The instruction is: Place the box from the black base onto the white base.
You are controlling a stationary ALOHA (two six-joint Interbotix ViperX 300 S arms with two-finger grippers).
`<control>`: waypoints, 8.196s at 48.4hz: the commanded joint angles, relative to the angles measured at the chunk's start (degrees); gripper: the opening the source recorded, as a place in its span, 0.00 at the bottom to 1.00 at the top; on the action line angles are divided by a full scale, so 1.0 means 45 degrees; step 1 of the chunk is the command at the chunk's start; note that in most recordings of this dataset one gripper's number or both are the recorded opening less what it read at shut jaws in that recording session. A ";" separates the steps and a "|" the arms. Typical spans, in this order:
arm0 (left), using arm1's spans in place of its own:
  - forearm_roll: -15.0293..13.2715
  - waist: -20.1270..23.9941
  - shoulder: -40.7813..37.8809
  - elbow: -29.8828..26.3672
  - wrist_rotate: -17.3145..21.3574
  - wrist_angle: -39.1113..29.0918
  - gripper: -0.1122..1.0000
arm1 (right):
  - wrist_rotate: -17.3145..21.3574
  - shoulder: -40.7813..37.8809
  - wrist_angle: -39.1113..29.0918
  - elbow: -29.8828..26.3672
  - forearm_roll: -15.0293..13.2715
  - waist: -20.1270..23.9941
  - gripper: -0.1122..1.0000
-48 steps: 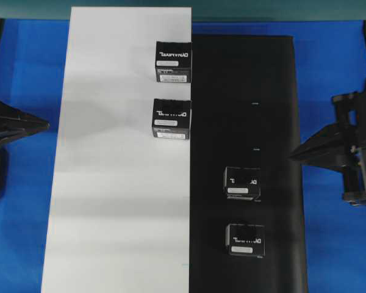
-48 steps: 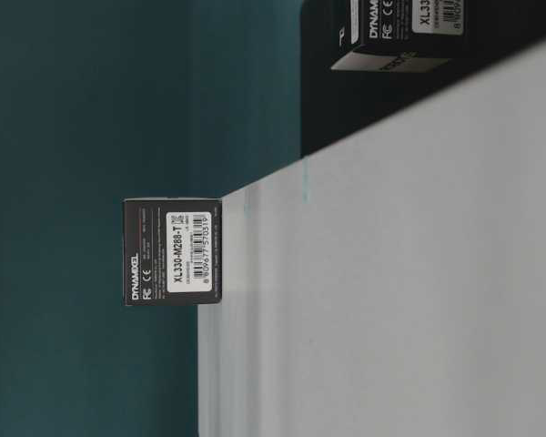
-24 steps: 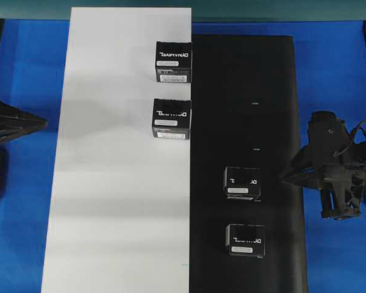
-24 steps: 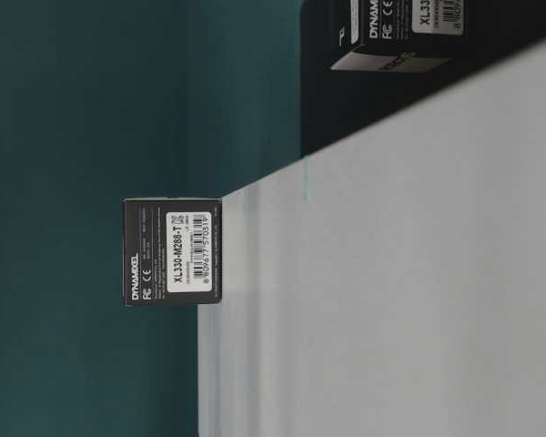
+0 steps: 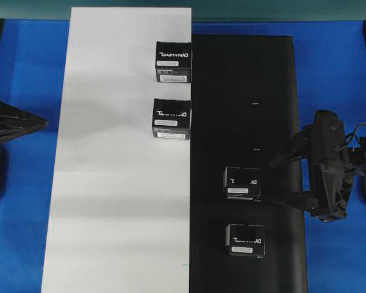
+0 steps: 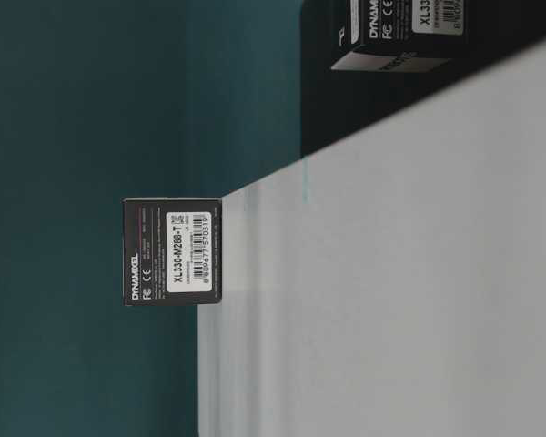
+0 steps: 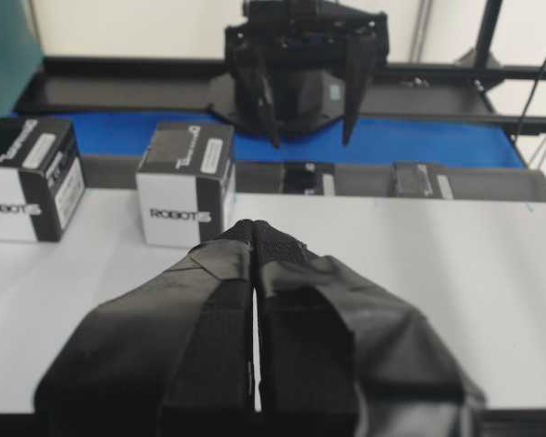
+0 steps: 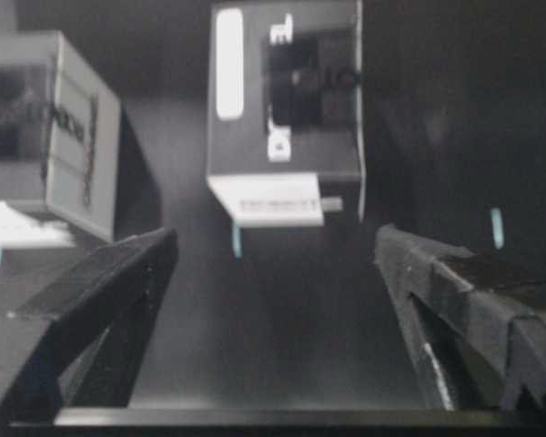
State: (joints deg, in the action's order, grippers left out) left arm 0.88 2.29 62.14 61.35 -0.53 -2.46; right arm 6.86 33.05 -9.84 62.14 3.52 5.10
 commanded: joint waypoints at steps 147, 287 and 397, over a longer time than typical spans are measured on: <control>0.0039 -0.0059 0.0039 -0.0410 -0.0312 0.0020 0.07 | -0.0117 -0.2500 -0.2539 -0.5332 -0.0176 0.0098 0.57; 0.0039 -0.0059 0.0020 -0.0332 -0.0312 0.0000 0.07 | -0.0684 -0.6992 -0.3027 -0.9453 -0.0840 0.0156 0.98; 0.0039 -0.0469 -0.0059 -0.0234 -0.1641 0.0000 0.07 | -0.1133 0.2246 -0.0840 -0.2715 -0.0840 0.0625 0.97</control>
State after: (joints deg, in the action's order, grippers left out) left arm 0.88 0.26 62.49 61.17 -7.91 -2.72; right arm 1.67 42.98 -13.89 50.10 -0.18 7.73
